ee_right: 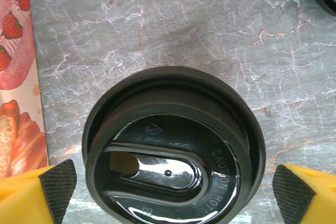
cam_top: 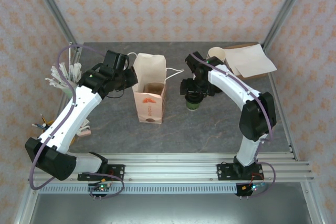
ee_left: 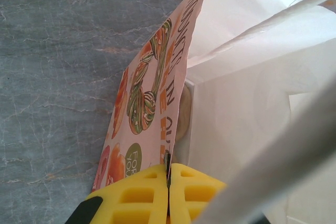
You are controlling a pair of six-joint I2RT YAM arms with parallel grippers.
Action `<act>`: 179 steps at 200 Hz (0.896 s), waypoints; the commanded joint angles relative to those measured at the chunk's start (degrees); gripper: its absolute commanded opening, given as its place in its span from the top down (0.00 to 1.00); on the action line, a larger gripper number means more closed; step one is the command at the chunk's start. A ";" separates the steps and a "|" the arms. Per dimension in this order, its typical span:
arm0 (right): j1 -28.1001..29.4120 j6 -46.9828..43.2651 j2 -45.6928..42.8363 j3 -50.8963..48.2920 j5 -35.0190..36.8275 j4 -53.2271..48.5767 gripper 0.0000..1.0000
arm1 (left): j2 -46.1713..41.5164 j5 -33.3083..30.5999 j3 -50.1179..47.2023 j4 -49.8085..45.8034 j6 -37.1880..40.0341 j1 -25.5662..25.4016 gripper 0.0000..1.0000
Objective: Pack the takeout coffee
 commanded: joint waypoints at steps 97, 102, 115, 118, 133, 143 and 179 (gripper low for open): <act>1.53 -0.82 3.10 0.81 4.52 -3.73 0.01 | 0.80 -1.07 -0.51 -0.29 -0.93 -0.45 1.00; 1.54 -0.77 3.20 0.86 4.58 -3.95 0.01 | 0.90 -1.13 -0.47 -0.33 -0.87 -0.45 1.00; 1.53 -0.49 3.71 1.26 4.55 -4.43 0.01 | 1.03 -1.04 -0.29 -0.42 -0.77 -0.45 1.00; 1.53 -0.36 3.86 1.42 4.69 -4.65 0.01 | 1.03 -1.04 -0.20 -0.46 -0.73 -0.45 1.00; 1.57 -0.03 4.61 2.46 4.67 -5.49 0.01 | 1.20 -1.02 -0.11 -0.61 -0.69 -0.45 1.00; 1.53 0.30 4.95 2.95 4.65 -5.70 0.01 | 1.22 -0.96 -0.11 -0.63 -0.69 -0.45 1.00; 1.54 0.43 5.81 3.51 5.40 -6.28 0.00 | 1.30 -1.04 -0.03 -0.73 -0.60 -0.45 1.00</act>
